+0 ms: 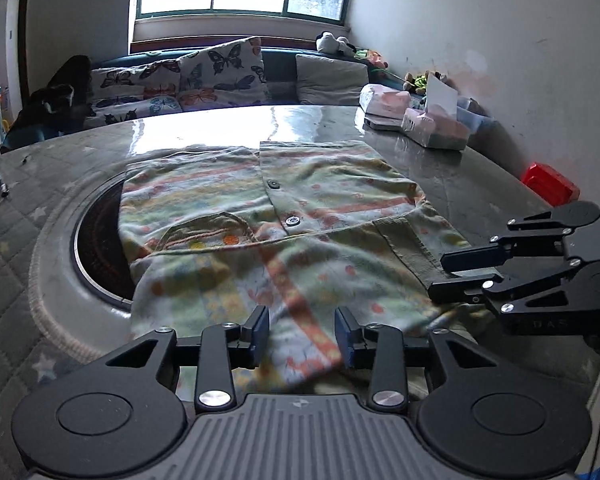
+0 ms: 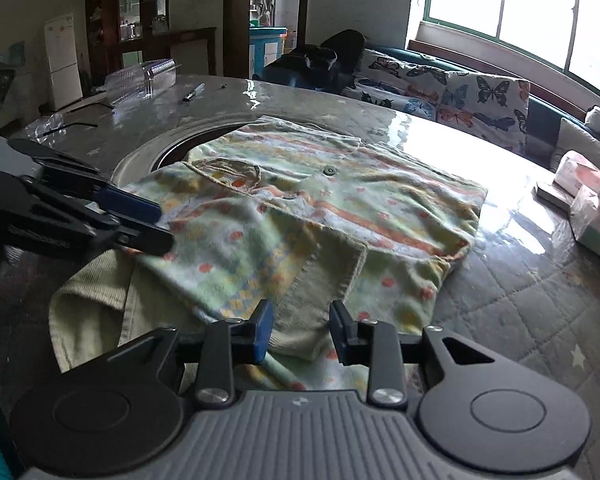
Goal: Fold clothes
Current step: 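Grasp the corduroy collar with the right gripper and lift it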
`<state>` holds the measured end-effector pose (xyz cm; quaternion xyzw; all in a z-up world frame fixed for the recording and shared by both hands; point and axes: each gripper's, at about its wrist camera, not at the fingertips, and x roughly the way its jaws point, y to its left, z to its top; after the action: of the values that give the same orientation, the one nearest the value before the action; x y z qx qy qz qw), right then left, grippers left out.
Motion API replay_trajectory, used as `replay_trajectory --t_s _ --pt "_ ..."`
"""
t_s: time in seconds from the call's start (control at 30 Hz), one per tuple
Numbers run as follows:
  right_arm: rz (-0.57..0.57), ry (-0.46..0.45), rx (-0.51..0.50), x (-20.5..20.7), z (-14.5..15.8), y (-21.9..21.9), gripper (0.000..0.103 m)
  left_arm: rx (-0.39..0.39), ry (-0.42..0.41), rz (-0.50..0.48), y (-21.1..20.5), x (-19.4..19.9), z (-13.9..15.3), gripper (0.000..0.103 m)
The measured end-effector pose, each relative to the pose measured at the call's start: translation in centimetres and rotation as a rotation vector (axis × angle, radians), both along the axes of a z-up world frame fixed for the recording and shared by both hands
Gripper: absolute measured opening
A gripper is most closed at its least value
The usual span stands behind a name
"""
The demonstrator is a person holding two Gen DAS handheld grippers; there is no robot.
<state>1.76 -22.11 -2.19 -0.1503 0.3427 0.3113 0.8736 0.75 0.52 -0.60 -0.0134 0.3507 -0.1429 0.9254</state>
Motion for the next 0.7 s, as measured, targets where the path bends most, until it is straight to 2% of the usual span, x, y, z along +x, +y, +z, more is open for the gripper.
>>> replay_trajectory --t_s 0.07,0.23,0.3,0.57,0.67,0.7 --pt "-0.005 -0.002 -0.003 -0.2 0.1 -0.3 0.031 -0.002 0.003 0.017 0.3 -0.7 0.5 0.039" --pt "-0.006 -0.029 -0.018 -1.2 0.9 -1.4 0.031 -0.059 0.073 0.061 1.2 -2.3 1.2 0.042" --pt "0.004 -0.037 -0.026 -1.7 1.0 -1.5 0.032 -0.071 0.094 0.062 1.1 -3.0 1.4 0.046" --pt "0.041 -0.069 -0.058 -3.4 1.5 -1.9 0.035 -0.125 0.177 0.051 0.5 -4.1 0.9 0.048" --pt "0.053 -0.079 -0.067 -3.9 1.6 -2.1 0.036 -0.143 0.203 0.025 0.0 -4.2 0.6 0.045" --pt "0.056 -0.079 -0.069 -4.0 1.5 -2.1 0.036 -0.152 0.207 0.016 -0.1 -4.1 0.5 0.039"
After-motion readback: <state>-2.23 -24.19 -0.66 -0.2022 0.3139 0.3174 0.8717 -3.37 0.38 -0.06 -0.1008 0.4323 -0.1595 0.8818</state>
